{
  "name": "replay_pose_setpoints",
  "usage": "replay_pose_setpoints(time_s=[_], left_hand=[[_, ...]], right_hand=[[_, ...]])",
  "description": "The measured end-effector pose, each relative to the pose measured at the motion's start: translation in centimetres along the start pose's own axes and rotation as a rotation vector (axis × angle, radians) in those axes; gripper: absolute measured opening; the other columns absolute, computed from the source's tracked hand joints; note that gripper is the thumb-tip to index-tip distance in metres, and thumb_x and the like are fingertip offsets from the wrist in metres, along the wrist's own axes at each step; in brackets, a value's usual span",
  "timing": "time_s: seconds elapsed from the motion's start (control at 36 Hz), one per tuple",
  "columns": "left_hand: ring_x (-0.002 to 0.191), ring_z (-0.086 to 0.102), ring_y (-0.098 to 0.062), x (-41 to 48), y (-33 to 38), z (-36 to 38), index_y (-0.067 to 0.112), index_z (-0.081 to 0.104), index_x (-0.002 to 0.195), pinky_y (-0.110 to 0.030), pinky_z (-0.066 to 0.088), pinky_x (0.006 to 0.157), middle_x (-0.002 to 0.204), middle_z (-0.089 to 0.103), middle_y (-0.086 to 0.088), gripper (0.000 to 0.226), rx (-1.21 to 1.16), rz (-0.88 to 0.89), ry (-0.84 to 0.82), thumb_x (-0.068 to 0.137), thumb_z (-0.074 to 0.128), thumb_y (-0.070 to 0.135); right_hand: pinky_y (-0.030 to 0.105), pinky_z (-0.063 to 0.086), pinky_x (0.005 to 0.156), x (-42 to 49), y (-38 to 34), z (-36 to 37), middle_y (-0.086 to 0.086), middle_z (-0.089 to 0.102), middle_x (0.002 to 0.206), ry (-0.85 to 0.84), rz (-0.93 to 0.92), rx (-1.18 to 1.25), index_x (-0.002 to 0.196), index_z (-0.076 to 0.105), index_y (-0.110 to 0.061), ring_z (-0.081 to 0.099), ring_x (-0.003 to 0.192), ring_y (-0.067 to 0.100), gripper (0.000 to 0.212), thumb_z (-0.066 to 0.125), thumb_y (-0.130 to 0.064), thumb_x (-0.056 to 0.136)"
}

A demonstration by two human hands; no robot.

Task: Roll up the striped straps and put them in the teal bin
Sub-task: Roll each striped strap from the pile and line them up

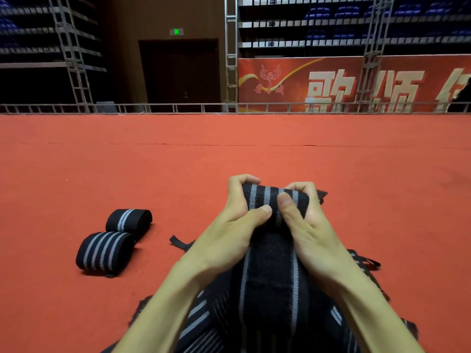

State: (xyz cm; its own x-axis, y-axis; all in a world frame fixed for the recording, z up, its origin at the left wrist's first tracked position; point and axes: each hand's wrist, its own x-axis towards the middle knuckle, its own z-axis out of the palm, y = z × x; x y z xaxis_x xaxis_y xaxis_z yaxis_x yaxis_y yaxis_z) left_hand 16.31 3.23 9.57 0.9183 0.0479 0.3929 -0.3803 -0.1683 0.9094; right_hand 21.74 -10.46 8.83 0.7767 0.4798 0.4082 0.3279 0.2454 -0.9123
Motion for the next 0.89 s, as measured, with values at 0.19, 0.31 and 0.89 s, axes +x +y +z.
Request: replay_pose_setpoints(time_s=[0.19,0.31,0.89], left_hand=[[0.090,0.060,-0.011,-0.1,0.1,-0.6,0.032,0.042,0.117,-0.037,0.053,0.086,0.094,0.062,0.007,0.035,-0.047,-0.058,-0.098,0.087,0.058,0.024],[0.084,0.053,-0.008,0.0,0.4,-0.9,0.027,0.047,0.114,-0.030,0.050,0.076,0.090,0.056,0.006,0.032,0.064,0.070,-0.043,0.086,0.059,0.017],[0.087,0.061,-0.016,0.0,0.7,0.5,0.030,0.052,0.113,-0.028,0.051,0.073,0.098,0.062,-0.002,0.033,-0.277,-0.028,0.018,0.084,0.067,0.027]], right_hand=[[0.025,0.047,0.055,0.2,0.0,-0.7,-0.006,0.057,0.067,-0.011,-0.026,-0.009,0.097,0.048,-0.028,0.053,0.062,0.009,0.029,0.058,-0.048,0.079],[0.023,0.048,0.059,0.2,0.2,-0.3,-0.006,0.061,0.074,0.033,-0.017,0.077,0.091,0.056,-0.027,0.056,0.067,0.009,0.030,0.051,-0.055,0.081],[0.031,0.057,0.062,-0.1,-0.9,-0.6,0.009,0.066,0.080,-0.044,0.028,0.390,0.106,0.052,-0.019,0.064,0.070,0.018,0.032,0.064,-0.017,0.076]])
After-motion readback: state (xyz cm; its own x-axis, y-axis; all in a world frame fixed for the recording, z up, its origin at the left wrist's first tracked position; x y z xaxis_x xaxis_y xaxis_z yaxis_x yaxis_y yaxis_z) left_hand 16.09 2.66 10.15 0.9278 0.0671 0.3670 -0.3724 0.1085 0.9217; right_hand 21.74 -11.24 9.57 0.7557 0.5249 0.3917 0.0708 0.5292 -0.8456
